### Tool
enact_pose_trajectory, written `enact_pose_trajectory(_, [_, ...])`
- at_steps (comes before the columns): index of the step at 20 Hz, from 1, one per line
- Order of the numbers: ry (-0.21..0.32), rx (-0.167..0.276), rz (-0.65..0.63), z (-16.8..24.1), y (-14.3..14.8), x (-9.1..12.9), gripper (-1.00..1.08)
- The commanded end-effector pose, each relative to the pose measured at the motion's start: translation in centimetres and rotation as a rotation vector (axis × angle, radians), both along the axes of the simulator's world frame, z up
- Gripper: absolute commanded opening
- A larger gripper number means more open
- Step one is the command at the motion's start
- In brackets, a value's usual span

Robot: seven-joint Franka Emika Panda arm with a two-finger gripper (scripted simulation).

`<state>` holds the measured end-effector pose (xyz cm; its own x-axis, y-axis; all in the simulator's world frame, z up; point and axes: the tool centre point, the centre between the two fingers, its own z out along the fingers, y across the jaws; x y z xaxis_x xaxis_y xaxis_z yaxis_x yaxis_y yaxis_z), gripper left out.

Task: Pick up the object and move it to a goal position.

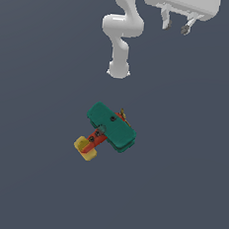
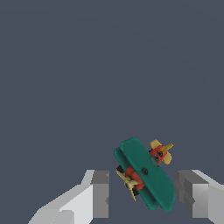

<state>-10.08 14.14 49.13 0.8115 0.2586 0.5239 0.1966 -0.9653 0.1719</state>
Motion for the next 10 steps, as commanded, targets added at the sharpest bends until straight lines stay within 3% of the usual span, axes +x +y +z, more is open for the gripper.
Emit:
enact_pose_trajectory(1, [-0.029,-0.022,0.01,0.4,0.8,-0.3,0.28])
enact_pose_trajectory(10, [-0.12,-0.115,0.04,0.7,3.5,-1.1,0.28])
